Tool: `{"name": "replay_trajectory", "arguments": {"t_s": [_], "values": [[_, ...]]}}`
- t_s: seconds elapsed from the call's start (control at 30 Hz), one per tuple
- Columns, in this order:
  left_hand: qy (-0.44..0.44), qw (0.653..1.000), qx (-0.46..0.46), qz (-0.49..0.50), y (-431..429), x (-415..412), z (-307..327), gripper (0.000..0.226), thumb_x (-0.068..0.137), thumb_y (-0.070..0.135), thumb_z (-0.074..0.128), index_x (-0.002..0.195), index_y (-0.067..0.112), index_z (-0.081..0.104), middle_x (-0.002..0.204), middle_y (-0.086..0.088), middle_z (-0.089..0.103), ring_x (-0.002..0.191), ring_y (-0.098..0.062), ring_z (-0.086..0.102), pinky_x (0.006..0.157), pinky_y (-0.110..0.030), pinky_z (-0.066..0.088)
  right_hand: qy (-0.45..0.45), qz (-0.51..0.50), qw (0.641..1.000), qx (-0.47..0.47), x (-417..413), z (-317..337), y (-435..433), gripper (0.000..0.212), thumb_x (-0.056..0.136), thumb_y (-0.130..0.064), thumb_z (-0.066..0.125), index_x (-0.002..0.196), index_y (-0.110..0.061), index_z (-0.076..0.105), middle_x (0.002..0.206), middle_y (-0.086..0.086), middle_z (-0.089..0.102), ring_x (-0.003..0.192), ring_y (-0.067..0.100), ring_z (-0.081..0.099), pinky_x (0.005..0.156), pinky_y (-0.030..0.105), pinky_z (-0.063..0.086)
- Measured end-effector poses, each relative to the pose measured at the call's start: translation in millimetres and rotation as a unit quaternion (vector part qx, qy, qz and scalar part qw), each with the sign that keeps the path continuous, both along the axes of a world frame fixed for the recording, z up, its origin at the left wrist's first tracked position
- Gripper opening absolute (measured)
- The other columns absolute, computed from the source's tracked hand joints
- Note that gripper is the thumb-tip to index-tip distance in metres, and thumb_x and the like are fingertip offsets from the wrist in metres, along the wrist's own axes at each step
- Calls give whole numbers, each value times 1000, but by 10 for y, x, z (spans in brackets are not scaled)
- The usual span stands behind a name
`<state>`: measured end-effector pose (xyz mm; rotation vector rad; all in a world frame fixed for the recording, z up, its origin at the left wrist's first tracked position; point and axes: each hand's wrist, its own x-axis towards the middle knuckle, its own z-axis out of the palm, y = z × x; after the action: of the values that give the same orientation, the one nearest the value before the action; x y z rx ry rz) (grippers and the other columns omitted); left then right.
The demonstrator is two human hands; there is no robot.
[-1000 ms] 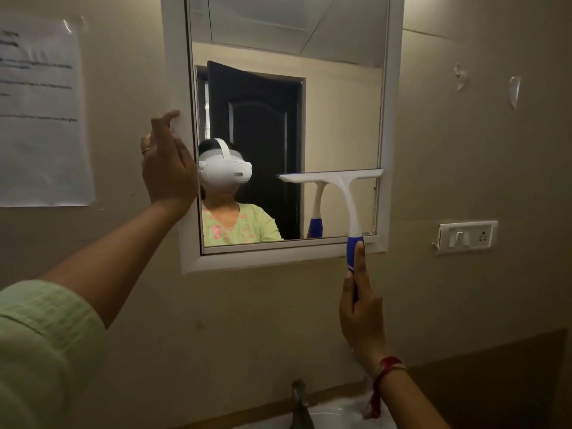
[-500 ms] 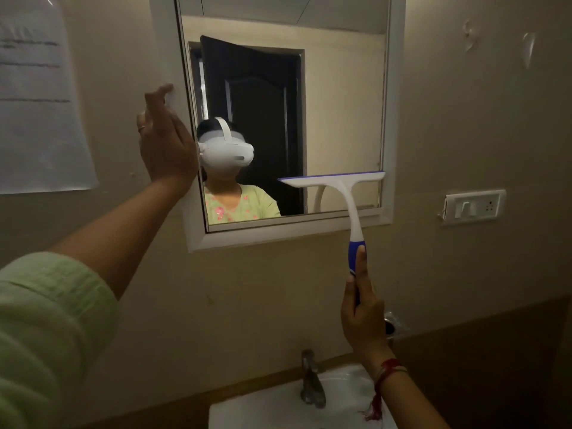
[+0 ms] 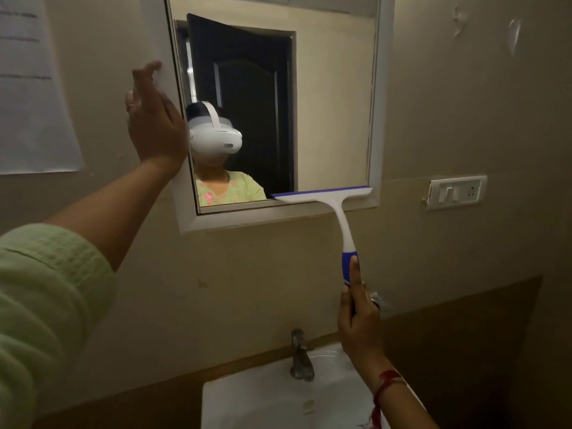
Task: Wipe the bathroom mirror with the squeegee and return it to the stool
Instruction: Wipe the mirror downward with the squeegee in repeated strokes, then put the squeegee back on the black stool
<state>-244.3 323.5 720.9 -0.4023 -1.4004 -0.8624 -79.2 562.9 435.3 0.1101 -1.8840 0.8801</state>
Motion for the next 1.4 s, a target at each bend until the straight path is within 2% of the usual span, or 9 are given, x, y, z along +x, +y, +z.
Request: {"name": "replay_trajectory", "arguments": {"t_s": [0.3,0.43,0.57,0.8,0.93,1.1,1.27,1.33,1.4], "values": [[1,1000,7,0,-13,-6,3,38,96,18,22,124,7,46,116,-3,62,96,-21,58,91,-37,46,-3,9,1000,-3,130,120,-29,55,93,-23,34,144,-22,12,72,-23,38,58,1,50,50,6,38],[-4,1000,4,-3,-11,2,10,38,97,19,22,125,7,45,117,-4,62,97,-20,58,95,-36,44,10,31,999,-18,190,184,-1,54,94,-23,36,143,-34,18,63,-11,43,52,6,47,47,10,38],[-11,1000,-2,6,-23,-8,6,37,98,18,23,126,9,45,121,-3,60,100,-23,58,95,-23,33,61,60,995,-50,256,402,-24,52,93,-28,36,140,-43,20,65,-2,49,49,8,48,45,12,42],[-4,1000,-9,-3,-32,43,10,36,96,13,24,125,9,46,122,-5,58,104,-28,54,91,-29,34,106,98,988,-58,283,812,-103,46,97,-24,36,139,-36,23,77,-5,55,47,4,47,42,12,41],[-6,1000,-11,-1,-48,53,3,35,96,12,25,124,7,46,124,-7,57,111,-25,53,100,-31,30,78,115,989,-60,304,841,-174,48,96,-27,36,139,-38,20,77,-4,53,47,7,50,43,11,41],[-63,998,-31,-7,-98,117,-38,37,96,18,26,130,14,42,126,-6,56,110,-30,49,88,-34,36,67,154,984,-66,378,836,-247,49,95,-26,38,140,-35,19,81,-10,57,50,4,52,44,9,40],[-95,993,31,-67,-138,433,-369,38,93,12,34,131,9,39,135,-4,47,117,-14,43,94,-6,17,66,179,979,-72,443,823,-315,51,94,-25,39,141,-28,21,88,-21,56,53,3,51,46,10,42],[-106,987,49,-107,-163,634,-567,37,93,10,35,131,8,38,134,-3,44,119,-10,39,109,-23,21,66,189,976,-87,482,801,-368,50,94,-25,40,141,-27,23,88,-23,56,55,3,51,47,10,42],[-125,980,71,-139,-220,834,-756,37,94,7,35,131,7,35,133,-1,41,122,-14,39,110,-39,27,66,198,973,-102,532,778,-412,50,93,-27,40,141,-24,25,88,-23,56,56,4,52,47,10,43]]}}
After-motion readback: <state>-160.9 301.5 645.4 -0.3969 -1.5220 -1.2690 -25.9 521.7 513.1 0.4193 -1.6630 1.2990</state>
